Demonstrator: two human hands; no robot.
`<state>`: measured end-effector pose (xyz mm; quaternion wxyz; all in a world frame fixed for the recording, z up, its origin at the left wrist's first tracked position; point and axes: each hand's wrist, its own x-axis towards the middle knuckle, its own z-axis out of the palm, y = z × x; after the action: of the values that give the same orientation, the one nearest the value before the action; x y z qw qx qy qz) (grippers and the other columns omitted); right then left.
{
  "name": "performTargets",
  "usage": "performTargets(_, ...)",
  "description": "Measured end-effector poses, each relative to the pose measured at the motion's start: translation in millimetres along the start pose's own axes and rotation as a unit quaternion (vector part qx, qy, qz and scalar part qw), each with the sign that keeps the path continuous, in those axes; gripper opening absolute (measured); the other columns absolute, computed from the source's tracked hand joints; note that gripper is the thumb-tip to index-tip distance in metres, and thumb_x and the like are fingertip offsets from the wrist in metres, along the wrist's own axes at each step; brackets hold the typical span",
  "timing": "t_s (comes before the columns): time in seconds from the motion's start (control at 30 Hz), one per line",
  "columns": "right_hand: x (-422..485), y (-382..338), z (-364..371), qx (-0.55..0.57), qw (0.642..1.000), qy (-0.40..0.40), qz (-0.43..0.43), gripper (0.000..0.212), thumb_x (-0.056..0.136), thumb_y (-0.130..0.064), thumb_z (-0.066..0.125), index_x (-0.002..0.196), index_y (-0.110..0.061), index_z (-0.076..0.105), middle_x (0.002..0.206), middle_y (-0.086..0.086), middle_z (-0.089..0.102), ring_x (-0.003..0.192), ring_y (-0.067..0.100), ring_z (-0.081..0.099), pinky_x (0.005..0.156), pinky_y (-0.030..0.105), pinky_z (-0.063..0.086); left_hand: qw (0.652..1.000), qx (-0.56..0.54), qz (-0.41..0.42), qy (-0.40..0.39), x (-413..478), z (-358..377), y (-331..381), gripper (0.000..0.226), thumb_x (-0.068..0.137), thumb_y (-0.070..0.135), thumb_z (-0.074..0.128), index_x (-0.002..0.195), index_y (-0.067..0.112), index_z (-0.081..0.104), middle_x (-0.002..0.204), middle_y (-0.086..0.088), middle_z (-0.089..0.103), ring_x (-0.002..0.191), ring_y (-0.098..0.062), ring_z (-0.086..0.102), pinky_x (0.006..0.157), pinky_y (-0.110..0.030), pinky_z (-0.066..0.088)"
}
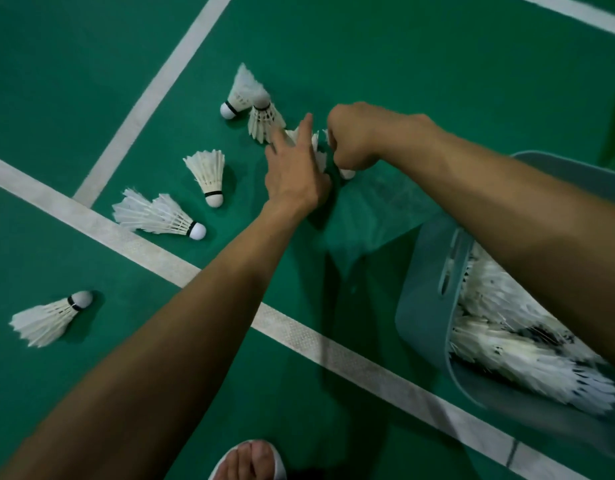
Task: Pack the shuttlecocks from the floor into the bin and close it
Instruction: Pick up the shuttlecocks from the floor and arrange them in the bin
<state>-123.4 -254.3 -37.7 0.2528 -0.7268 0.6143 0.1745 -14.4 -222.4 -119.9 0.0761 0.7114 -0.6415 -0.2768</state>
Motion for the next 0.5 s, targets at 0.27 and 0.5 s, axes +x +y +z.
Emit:
performTargets(0.27, -31.1, 9.7, -8.2, 0.107, 0.979, 0.165, 0.050, 0.033, 0.080, -0.011, 0.062, 0.113, -0.011, 0.069, 0.100, 0.012, 0.066, 0.093, 0.031, 0.064, 0.086, 0.038, 0.053, 0.983, -0.169, 0.004, 0.066, -24.5, 1.8, 6.5, 0.023, 0.070, 0.030, 0.058, 0.091, 0.023, 0.050, 0.097, -0.006, 0.058, 0.079, -0.027, 0.053, 0.063, -0.038, 0.040)
performTargets(0.5, -102.7, 24.0, -43.6, 0.273, 0.919, 0.275, 0.073, 0.026, 0.082, -0.025, 0.078, 0.098, -0.011, 0.063, 0.093, 0.007, 0.057, 0.080, 0.019, 0.056, 0.070, 0.030, 0.050, 0.887, -0.454, 0.071, 0.036, -72.7, -59.2, 46.6, 0.011, 0.063, 0.013, 0.054, 0.070, 0.018, 0.047, 0.070, -0.002, 0.050, 0.062, -0.014, 0.046, 0.053, -0.026, 0.038)
